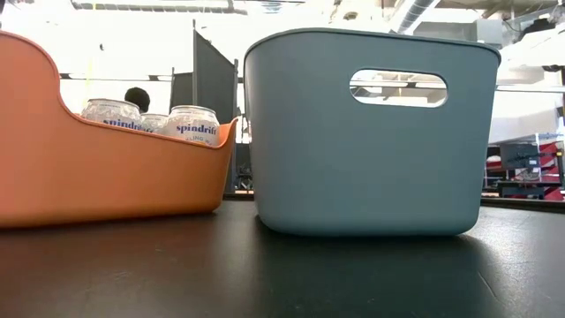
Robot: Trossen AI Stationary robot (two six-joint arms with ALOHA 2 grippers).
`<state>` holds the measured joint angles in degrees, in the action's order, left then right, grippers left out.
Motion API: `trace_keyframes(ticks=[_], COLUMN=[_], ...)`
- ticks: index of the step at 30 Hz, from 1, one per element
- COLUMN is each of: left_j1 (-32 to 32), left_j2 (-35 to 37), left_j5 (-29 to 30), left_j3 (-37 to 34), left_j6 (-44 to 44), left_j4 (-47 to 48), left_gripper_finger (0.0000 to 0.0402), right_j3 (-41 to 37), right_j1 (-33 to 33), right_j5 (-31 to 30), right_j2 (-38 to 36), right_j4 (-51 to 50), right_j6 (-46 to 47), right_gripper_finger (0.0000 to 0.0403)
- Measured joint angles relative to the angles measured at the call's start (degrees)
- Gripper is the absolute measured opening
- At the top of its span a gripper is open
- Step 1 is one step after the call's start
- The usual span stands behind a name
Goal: Sort soda cans
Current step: Put the blue and white soda can into the orange bin
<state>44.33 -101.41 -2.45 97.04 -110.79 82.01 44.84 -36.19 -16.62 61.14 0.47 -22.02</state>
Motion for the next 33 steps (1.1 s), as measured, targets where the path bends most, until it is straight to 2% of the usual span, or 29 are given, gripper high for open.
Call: trace_keyframes(ticks=[7,14,17,24,33], left_j1=[-1.7,-6.7,-10.0,-18.1,-28.1], left_j2=[0.1,0.3,0.3,0.4,0.2], left_j5=[2.4,5.9,7.9,7.2,9.7], left_j3=[7.7,13.5,14.2,14.4,14.4], left_j6=[1.7,7.8,11.8,23.0,36.8], left_j4=[4.7,8.2,8.1,8.1,8.0], left_gripper_finger=[0.0306,0.0306,0.0306,0.0306,0.0306], right_j3=[0.0,0.0,0.0,0.0,0.0], right_j1=[0.0,0.0,0.0,0.0,0.0], right_j5=[0.0,0.0,0.0,0.0,0.0], right_j2=[0.0,0.0,0.0,0.0,0.0], right_j4=[0.0,0.0,0.0,-0.3,-5.3], right_j6=[0.0,0.0,0.0,0.0,0.0], right_gripper_finger=[0.0323,0.0323,0.0323,0.0323,0.0323])
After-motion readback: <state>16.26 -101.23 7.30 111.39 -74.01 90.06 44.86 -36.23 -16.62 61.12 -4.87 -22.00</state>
